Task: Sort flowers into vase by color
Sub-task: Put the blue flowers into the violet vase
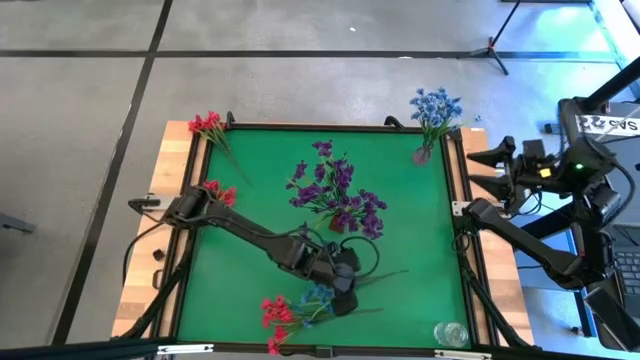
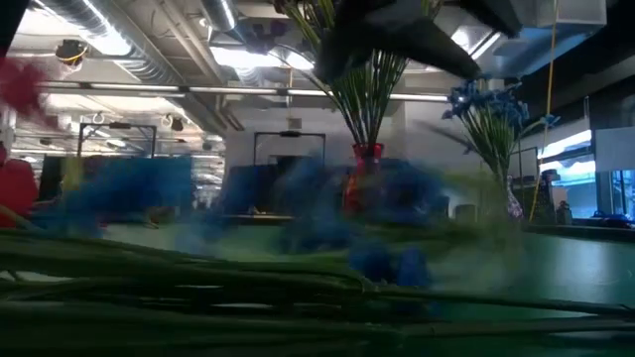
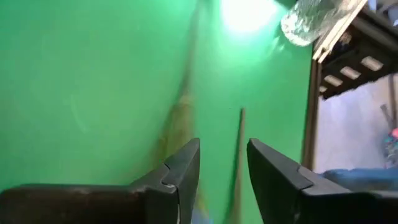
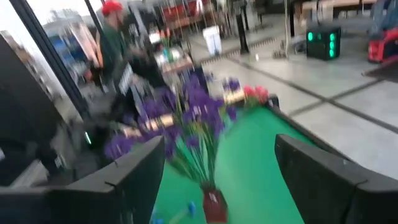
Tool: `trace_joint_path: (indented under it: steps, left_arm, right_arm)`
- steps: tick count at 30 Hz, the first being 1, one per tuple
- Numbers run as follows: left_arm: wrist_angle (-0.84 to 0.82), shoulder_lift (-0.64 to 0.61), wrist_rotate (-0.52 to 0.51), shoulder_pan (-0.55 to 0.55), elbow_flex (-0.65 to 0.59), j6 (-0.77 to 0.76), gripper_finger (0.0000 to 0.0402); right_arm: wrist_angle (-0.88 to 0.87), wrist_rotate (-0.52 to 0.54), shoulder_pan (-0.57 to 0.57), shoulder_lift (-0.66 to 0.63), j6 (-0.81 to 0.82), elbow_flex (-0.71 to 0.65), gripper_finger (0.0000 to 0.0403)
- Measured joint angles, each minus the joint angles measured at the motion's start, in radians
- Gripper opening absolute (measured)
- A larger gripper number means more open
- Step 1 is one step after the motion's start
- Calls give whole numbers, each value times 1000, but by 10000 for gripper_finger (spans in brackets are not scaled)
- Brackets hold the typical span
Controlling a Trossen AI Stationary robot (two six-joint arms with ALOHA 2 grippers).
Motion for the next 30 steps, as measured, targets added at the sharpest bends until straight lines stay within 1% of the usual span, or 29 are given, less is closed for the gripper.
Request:
trace_joint_path:
  steps: [3, 7, 10, 14, 18, 20, 24, 27, 30]
  left_arm:
    - [7, -16, 4, -10, 5, -51, 140]
    - [-2, -25, 6, -21, 4, -113, 141]
    - [3, -67, -37, -29, 4, -143, 142]
    - [3, -146, -137, -51, 6, -159, 139]
    - [-2, -231, -261, -71, 6, -159, 131]
    - [-15, -273, -330, -82, 6, -157, 127]
    - [-75, -326, -454, -104, 7, -157, 122]
    - [-115, -353, -523, -117, 7, -159, 120]
    - [-132, -358, -570, -121, 7, -163, 120]
  right_arm:
    - [-85, 3, 0, 0, -79, 0, 305]
    - [-117, 5, 0, 0, -113, 0, 305]
    - [-118, -28, 0, 0, -131, 0, 305]
    - [-111, -55, 0, 0, -151, -23, 305]
    - [-71, -83, 0, 0, -149, -94, 305]
    - [-22, -112, 0, 0, -141, -136, 305]
    - [128, -178, 0, 0, -68, -208, 304]
    - [185, -201, 0, 2, -67, -238, 297]
    - [247, -201, 0, 7, -65, -280, 291]
